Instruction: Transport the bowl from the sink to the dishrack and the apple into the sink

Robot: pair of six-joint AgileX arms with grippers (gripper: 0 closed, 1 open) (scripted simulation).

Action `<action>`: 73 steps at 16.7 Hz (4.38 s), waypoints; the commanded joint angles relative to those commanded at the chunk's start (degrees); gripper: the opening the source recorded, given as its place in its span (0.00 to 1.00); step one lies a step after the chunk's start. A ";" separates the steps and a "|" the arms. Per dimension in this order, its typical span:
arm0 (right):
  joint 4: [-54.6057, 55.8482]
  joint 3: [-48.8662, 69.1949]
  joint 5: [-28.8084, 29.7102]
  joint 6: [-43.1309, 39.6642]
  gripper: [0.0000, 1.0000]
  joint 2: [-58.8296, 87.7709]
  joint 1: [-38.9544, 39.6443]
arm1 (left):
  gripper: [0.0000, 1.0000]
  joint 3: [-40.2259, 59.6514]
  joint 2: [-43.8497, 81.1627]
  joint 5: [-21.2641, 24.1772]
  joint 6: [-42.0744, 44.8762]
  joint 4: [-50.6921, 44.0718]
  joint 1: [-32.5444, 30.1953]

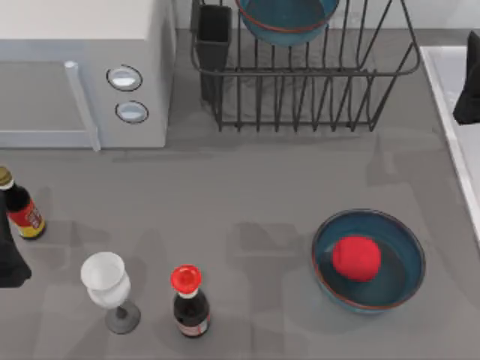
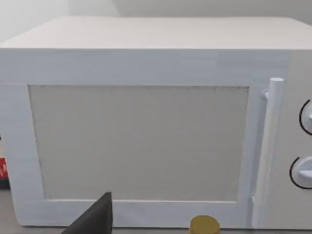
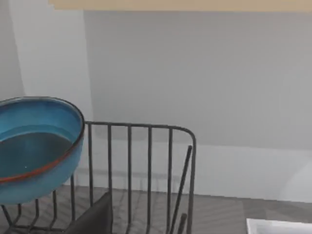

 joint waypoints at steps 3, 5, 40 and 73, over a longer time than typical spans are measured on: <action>-6.78 -11.62 -5.18 -0.29 1.00 -20.79 -5.57 | 1.00 0.00 0.00 0.00 0.00 0.00 0.00; -11.30 -18.18 -7.66 -0.58 1.00 -32.60 -9.03 | 1.00 0.00 0.00 0.00 0.00 0.00 0.00; -23.53 -30.87 -10.72 -1.72 1.00 -56.65 -17.17 | 1.00 0.00 0.00 0.00 0.00 0.00 0.00; -86.79 47.83 -10.71 34.93 1.00 48.70 18.44 | 1.00 0.00 0.00 0.00 0.00 0.00 0.00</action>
